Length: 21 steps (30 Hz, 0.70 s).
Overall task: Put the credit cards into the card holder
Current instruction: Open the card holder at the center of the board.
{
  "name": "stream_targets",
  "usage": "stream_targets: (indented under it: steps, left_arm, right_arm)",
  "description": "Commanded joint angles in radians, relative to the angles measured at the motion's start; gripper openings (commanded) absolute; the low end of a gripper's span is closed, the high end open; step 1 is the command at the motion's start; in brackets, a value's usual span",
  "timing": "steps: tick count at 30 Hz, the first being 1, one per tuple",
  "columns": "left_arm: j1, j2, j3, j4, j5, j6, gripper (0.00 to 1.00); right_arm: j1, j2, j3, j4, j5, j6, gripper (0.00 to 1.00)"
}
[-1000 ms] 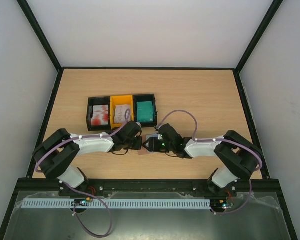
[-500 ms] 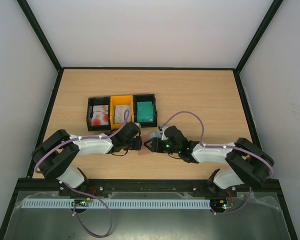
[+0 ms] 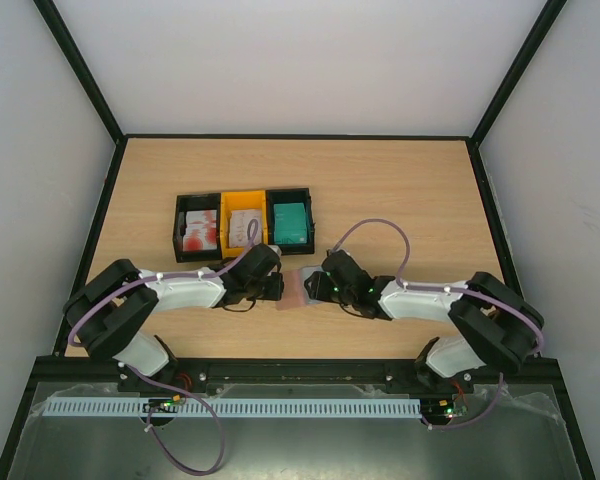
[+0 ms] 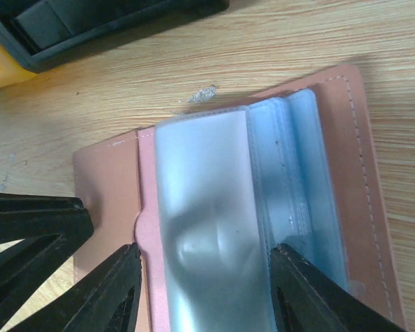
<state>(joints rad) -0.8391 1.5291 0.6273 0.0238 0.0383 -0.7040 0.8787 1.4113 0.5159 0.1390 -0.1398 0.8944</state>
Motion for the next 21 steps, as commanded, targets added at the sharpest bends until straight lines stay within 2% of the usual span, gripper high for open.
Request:
stream_targets:
  steps: [1, 8, 14, 21]
  left_arm:
    - [0.000, 0.028, -0.028, -0.030, 0.034, -0.007, 0.18]
    - [0.001, 0.027, -0.028, -0.027, 0.032, -0.006, 0.18]
    - [0.000, 0.016, -0.034, -0.024, 0.026, -0.013, 0.18]
    - [0.000, -0.012, -0.042, -0.014, 0.018, -0.027, 0.17]
  right_arm:
    - [0.006, 0.043, 0.018, 0.011, -0.048, -0.006, 0.50]
    - [0.006, 0.034, -0.018, 0.177, -0.205, 0.035, 0.50]
    - [0.005, 0.073, -0.030, 0.284, -0.272, 0.075, 0.55]
    - [0.006, 0.105, -0.039, 0.364, -0.301, 0.129, 0.56]
